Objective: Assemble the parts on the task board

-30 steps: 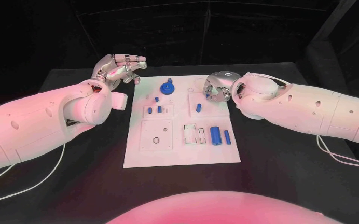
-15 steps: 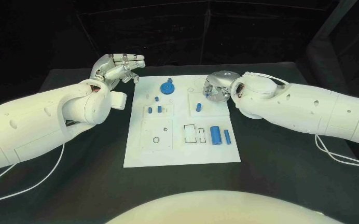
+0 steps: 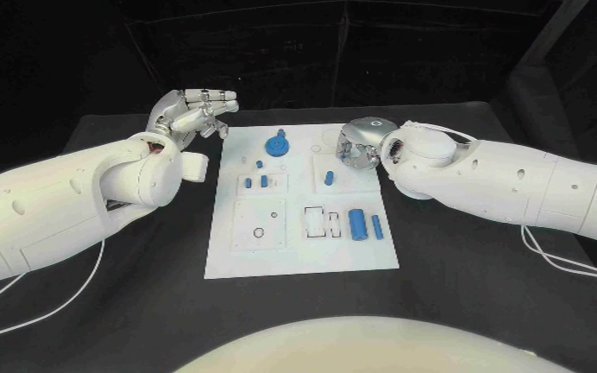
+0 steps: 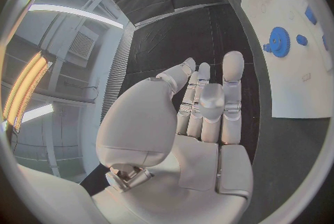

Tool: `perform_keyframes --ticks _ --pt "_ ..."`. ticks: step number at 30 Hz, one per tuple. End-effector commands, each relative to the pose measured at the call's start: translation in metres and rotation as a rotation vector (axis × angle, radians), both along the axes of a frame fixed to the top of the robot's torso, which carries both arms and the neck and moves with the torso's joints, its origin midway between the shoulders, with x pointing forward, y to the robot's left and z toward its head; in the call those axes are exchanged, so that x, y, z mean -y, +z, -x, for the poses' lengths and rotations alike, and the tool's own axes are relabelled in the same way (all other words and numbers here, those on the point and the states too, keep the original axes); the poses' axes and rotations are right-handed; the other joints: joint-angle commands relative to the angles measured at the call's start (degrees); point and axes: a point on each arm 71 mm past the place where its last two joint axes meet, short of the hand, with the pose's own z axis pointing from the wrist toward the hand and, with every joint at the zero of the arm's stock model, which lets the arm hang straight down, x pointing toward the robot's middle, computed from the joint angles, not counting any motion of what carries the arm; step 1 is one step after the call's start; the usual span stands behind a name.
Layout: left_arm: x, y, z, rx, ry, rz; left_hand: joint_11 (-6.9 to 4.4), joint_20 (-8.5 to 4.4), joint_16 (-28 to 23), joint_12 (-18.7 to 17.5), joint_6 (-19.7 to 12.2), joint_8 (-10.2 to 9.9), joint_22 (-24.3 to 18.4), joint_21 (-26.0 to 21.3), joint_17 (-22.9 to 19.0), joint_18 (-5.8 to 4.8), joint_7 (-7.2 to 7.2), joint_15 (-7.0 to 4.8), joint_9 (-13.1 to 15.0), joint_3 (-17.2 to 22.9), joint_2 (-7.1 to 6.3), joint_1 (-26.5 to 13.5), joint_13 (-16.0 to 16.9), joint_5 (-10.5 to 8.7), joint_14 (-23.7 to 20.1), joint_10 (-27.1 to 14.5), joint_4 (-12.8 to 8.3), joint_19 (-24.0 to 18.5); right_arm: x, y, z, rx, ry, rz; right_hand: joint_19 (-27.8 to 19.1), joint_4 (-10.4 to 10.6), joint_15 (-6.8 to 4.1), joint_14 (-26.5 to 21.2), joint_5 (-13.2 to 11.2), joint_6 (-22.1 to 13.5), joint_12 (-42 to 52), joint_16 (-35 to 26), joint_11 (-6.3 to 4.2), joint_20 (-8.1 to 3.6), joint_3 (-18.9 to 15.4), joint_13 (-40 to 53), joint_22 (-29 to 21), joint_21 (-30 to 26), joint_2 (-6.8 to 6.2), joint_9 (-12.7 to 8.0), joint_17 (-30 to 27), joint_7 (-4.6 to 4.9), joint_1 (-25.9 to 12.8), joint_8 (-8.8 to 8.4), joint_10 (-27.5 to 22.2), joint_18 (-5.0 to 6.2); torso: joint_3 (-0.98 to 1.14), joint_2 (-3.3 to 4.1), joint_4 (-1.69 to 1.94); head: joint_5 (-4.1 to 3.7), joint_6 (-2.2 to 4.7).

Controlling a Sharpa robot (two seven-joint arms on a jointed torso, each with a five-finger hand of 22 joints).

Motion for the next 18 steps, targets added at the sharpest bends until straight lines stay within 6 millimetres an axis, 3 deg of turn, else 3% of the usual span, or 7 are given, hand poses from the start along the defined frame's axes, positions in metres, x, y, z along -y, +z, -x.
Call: perform_keyframes --ticks 1,18 --pt "-0.0008 0.0020 -0.0005 0.016 0.002 0.009 0.03 0.16 -0.3 0.4 -0.4 0.3 -0.1 -0.4 -0.1 0.89 0.05 0.14 -0.1 -0.4 0.11 0.4 0.1 0.10 -0.2 -0.5 0.0 -0.4 -0.0014 0.0018 0.0017 0.045 -0.001 -0.014 0.3 -0.7 -0.66 1.6 -0.7 0.6 0.2 -0.2 -0.20 -0.13 0.7 0.2 0.2 0.3 -0.28 0.1 -0.1 -0.06 -1.0 0.18 0.8 -0.61 0.00 -0.01 0.00 -0.04 0.06" --pt "-0.0055 0.0017 -0.0015 0.017 0.014 0.004 0.04 0.18 -0.3 0.5 -0.4 0.4 0.0 -0.4 -0.1 0.88 0.07 0.16 -0.1 -0.4 0.14 0.5 0.1 0.10 -0.2 -0.7 -0.1 -0.4 0.0020 0.0099 0.0084 0.096 0.000 -0.052 0.4 -1.4 -0.71 1.6 -1.2 0.8 0.1 0.0 -0.33 -0.24 1.2 0.2 0.4 0.4 -0.83 0.0 0.1 -0.12 -1.9 0.07 1.1 -0.64 -0.03 -0.05 0.05 -0.23 0.04"
